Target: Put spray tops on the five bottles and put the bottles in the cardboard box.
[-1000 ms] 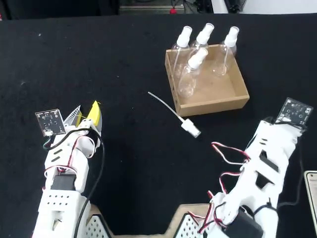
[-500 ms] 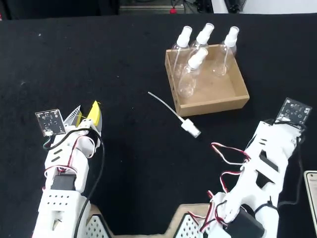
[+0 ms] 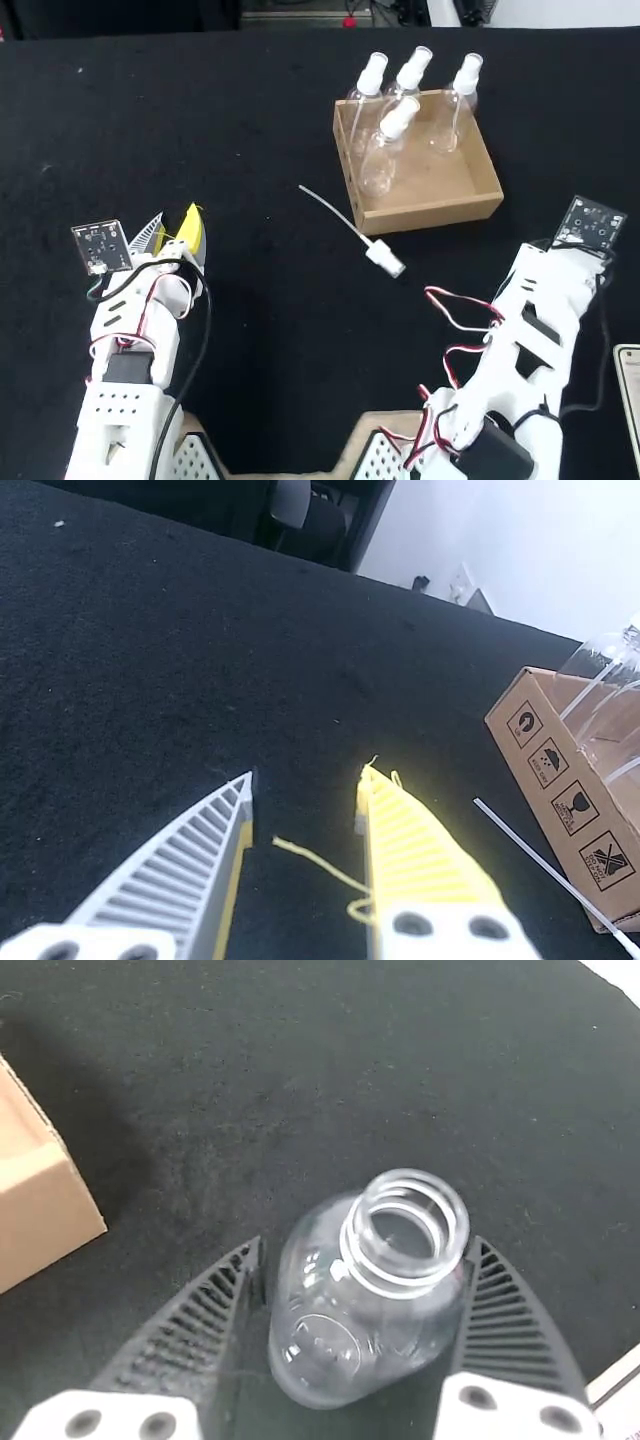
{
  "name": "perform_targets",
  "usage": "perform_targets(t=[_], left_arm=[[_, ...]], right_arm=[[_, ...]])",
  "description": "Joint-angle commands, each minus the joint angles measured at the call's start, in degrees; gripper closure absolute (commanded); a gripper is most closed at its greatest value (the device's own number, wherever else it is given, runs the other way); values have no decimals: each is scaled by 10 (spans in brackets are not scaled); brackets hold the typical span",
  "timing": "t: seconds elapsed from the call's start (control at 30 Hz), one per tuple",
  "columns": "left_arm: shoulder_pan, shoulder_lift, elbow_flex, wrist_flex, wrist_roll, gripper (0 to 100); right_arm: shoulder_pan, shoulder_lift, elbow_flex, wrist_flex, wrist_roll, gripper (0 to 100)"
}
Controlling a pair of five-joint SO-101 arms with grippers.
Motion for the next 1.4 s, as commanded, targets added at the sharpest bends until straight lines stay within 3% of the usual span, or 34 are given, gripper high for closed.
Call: perform_targets(t=[0.0,0.73,0.97,1.2,1.27,1.37], left_arm=[[-2,-3,0,-14,-3,830],[-2,-3,0,-14,-3,830],[-2,-3,0,-14,-3,830],[-2,-3,0,-14,-3,830],[-2,-3,0,-14,-3,830],[13,-3,0,-11,-5,830]], right_arm=[[-10,2,-17,-11,-8,726],[-5,6,-29,-12,-16,733],[18,2,-43,-19,-20,932],[44,0,-67,-11,-19,928],[52,-15,-76,20,-20,928],[54,-76,-109,160,-20,930]])
